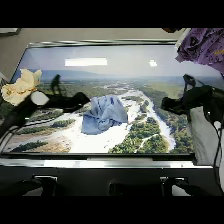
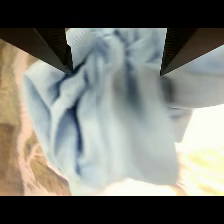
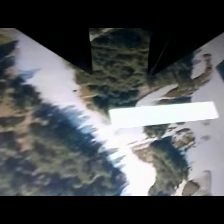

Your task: Fold the clothes and pants, and hang the long-sleeved shirts on hangers.

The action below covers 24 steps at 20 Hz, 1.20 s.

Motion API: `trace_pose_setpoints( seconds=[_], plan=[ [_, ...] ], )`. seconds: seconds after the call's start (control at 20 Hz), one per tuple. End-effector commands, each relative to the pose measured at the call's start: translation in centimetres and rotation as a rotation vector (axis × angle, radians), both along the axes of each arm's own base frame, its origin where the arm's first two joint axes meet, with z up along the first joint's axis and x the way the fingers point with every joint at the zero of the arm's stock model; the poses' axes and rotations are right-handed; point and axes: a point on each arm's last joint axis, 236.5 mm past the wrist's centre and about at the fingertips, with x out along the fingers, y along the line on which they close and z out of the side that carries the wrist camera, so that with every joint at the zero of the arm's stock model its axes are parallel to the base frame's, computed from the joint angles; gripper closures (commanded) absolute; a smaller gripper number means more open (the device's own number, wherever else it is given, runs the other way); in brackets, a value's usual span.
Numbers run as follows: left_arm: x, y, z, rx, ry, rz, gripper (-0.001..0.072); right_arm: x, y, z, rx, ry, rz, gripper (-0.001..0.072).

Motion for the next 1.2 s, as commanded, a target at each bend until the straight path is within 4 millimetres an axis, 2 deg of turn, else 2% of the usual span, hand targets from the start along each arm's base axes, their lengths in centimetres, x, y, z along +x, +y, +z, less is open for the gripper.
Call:
trace_pose_setpoints(
  seconds=[0.0,0.15,0.25,0.35,0.45,0.5,0.55,0.65,0.75,0.9,1.15],
  plan=[
    [-1.2,7.7,2.3,0.072,-0.017,0.002,0.0078,0.7,7.2,-1.5,0.501,0.106,-0.014,0.0228],
    [-1.1,11.3,2.0,0.071,0.021,0.071,0.009,-0.2,13.2,-4.3,0.552,0.17,0.102,0.0211],
    [-0.9,12.6,1.9,0.071,0.025,0.103,0.009,-1.0,16.5,-6.2,0.533,0.198,0.155,0.0211],
    [-0.8,13.2,1.9,0.072,0.025,0.118,0.009,-1.6,19.1,-7.6,0.52,0.213,0.181,0.021],
    [-0.9,13.6,1.7,0.087,0.031,0.118,0.009,-1.5,20.8,-8.4,0.505,0.197,0.187,0.0219],
    [-1.3,13.7,1.4,0.098,0.044,0.108,0.009,-1.3,21.2,-8.6,0.494,0.182,0.186,0.0243],
    [-1.7,13.9,1.0,0.114,0.062,0.096,0.009,-1.2,21.4,-8.7,0.488,0.173,0.187,0.0354],
    [-2.7,13.9,-0.3,0.121,0.101,0.089,0.009,-1.1,20.9,-8.5,0.488,0.173,0.184,0.0677],
    [-4.3,13.0,-3.1,0.095,0.145,0.056,0.009,-0.2,19.5,-7.5,0.476,0.139,0.165,0.0681],
    [-6.7,9.6,-7.3,-0.037,0.192,0.044,0.0091,0.8,16.8,-5.8,0.439,0.098,0.12,0.0681],
    [-10.0,3.3,-11.9,-0.072,0.256,-0.085,0.0094,-0.4,16.8,-4.6,0.431,0.121,0.143,0.0681]
  ],
)
